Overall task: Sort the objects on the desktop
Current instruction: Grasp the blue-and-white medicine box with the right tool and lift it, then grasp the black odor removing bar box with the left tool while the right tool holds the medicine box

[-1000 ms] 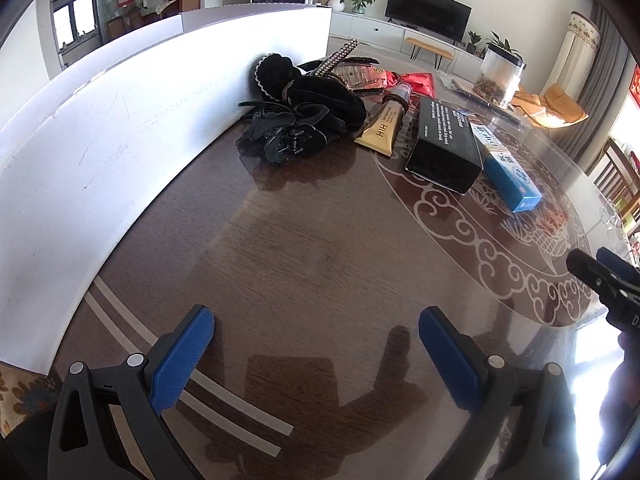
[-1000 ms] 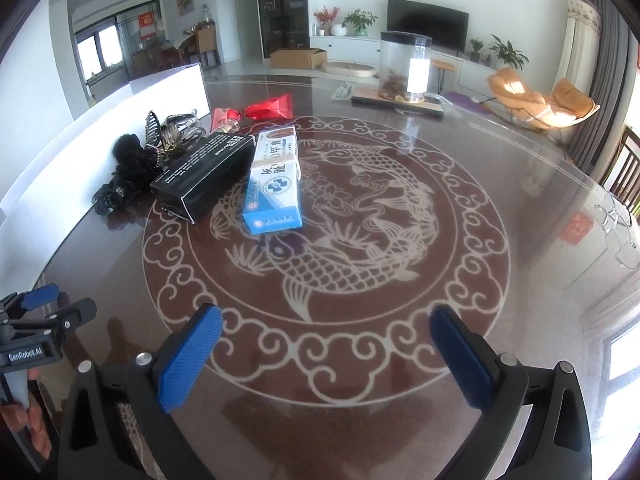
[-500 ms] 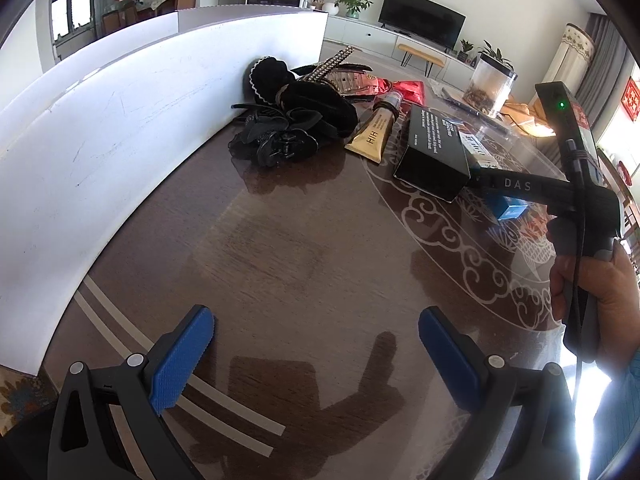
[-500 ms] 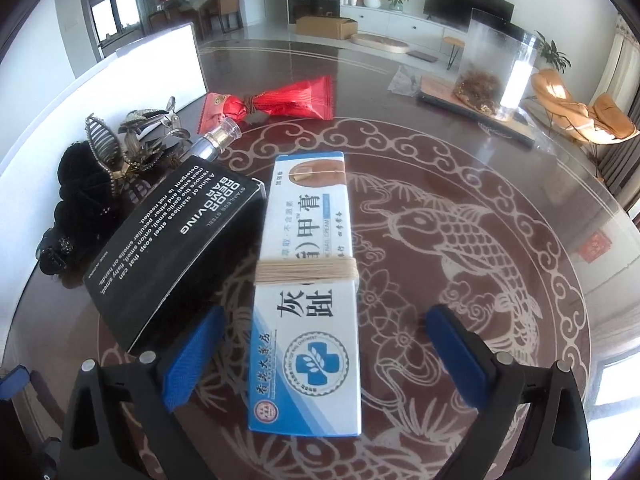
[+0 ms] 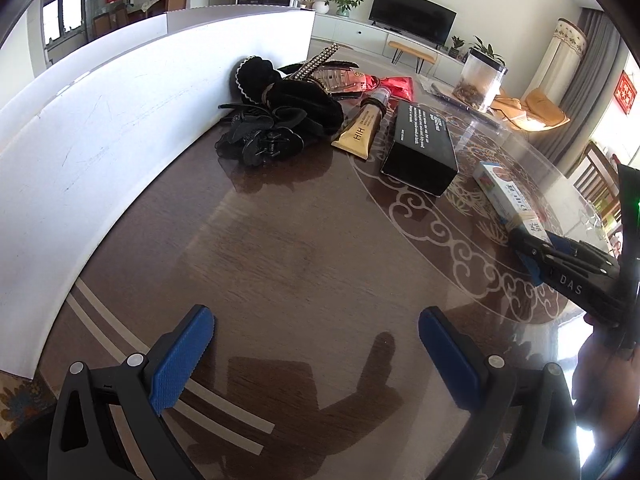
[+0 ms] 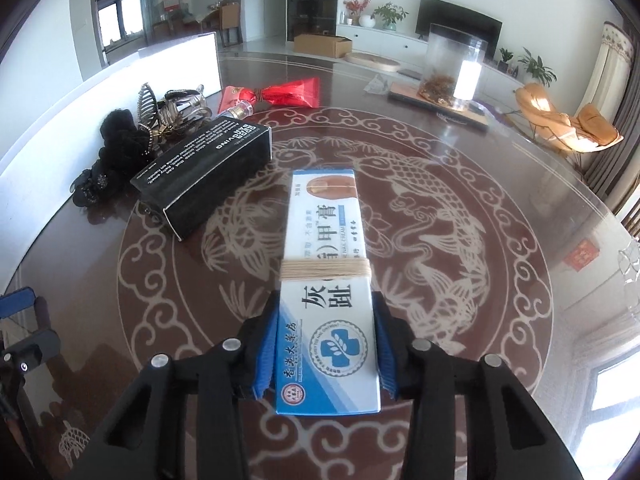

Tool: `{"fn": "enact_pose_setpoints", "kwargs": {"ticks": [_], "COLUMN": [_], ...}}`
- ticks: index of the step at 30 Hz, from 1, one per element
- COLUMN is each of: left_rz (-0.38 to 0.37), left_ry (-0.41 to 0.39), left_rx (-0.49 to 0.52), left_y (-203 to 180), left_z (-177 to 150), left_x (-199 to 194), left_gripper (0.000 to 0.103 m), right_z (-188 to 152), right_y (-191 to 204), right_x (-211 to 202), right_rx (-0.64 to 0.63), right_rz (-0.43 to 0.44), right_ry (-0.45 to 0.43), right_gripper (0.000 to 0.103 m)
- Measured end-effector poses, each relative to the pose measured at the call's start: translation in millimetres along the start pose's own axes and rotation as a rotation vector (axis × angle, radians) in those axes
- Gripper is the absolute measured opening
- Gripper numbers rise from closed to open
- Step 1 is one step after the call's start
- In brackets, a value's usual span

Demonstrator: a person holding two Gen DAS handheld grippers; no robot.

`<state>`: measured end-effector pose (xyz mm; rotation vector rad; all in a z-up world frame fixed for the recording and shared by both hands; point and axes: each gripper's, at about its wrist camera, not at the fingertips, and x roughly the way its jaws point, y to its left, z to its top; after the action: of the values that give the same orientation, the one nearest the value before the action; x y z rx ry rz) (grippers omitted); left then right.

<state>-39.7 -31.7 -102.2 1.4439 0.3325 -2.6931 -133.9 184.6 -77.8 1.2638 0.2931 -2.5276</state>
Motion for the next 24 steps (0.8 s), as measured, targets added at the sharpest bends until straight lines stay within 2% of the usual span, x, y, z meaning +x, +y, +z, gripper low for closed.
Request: {"fn": "enact_pose_setpoints", "kwargs": {"ticks": [9, 13, 14, 21, 24], "left_rz": [0.033, 0.053, 0.058, 0.053, -0.008], "left_ry": [0.019, 0.029, 0.032, 0.043, 0.050], "left_rx": [0.108, 0.174, 0.191, 0.216, 0.198], "left_y": [-22, -34, -37, -40, -37], "left_z": [-5, -8, -9, -10, -9], "left_x": [5, 7, 7, 7, 2], "left_gripper": [0.103, 0.103, 0.103, 0.103, 0.103], "right_z": [-81, -92, -94, -102, -101], "right_y": [-37, -47, -50, -57, -56], "right_x": [-59, -66, -66, -65, -63], "right_rx": [0.049, 0.065, 0.071, 0.114, 0.119], "right_rz": [-0.094, -0.106, -0.099, -0.051, -0.042], "right_ry": [-0.010, -0.008, -0.008, -0.014, -0.010], "right_gripper": [0.044, 0.070, 0.073, 0.082, 0.083]}}
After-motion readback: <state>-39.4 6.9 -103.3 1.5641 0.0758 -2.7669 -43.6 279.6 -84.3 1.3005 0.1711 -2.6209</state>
